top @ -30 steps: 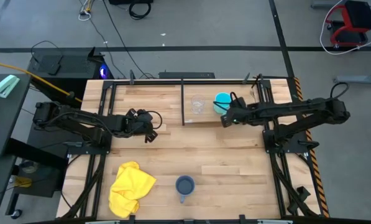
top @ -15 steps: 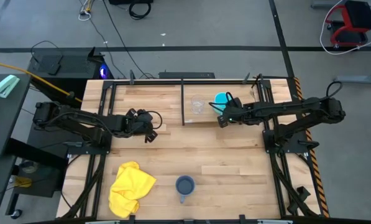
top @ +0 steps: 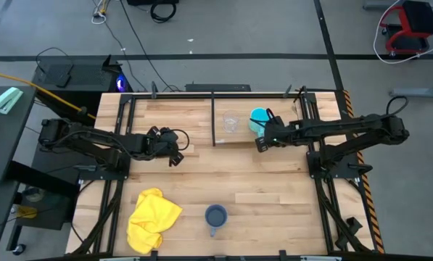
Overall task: Stack small to large cups/mugs on shelf
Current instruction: Put the blue mug on the shelf
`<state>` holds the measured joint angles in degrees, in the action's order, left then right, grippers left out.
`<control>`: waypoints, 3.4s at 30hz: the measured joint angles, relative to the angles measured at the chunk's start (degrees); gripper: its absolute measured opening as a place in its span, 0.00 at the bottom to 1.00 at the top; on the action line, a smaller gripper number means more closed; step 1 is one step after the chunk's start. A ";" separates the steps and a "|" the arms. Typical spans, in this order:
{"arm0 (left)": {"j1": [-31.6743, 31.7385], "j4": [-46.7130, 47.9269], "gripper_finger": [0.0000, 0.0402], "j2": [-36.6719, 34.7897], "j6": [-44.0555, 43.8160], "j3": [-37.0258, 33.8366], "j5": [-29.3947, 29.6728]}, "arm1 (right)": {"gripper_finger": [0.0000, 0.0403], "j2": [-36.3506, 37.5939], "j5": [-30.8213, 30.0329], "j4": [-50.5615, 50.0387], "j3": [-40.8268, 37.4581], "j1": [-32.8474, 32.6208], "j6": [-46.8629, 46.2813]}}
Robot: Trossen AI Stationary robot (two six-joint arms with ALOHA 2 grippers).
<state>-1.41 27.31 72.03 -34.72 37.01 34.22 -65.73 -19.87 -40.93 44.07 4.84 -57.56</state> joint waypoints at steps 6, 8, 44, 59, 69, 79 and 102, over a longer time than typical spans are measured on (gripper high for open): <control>-0.04 0.04 0.07 0.00 -0.23 0.00 0.00 | 0.04 2.54 4.58 6.45 0.00 -7.66 -0.74; -0.04 0.04 0.06 0.00 -0.37 0.00 0.00 | 0.04 2.53 6.46 12.77 0.00 -11.22 0.99; -0.09 1.83 0.04 0.02 -0.53 -0.07 -0.04 | 0.04 -36.69 15.30 1.12 44.72 -29.08 20.61; -0.07 1.99 0.03 0.02 -0.53 -0.07 -0.03 | 0.16 -45.42 19.42 -0.08 46.56 -28.95 23.51; -0.04 1.99 0.06 0.02 -0.53 -0.07 -0.04 | 0.29 -46.14 18.85 -0.08 46.56 -26.91 24.39; -0.04 2.01 0.03 0.02 -0.55 -0.07 -0.02 | 0.30 -47.63 19.03 0.83 46.51 -26.75 24.78; -0.04 2.05 0.05 0.02 -0.57 -0.07 -0.02 | 0.29 -47.63 18.34 1.90 45.17 -27.96 23.11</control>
<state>-1.45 29.36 72.05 -35.29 36.95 34.20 -113.36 -1.53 -39.03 89.24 -23.12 -34.45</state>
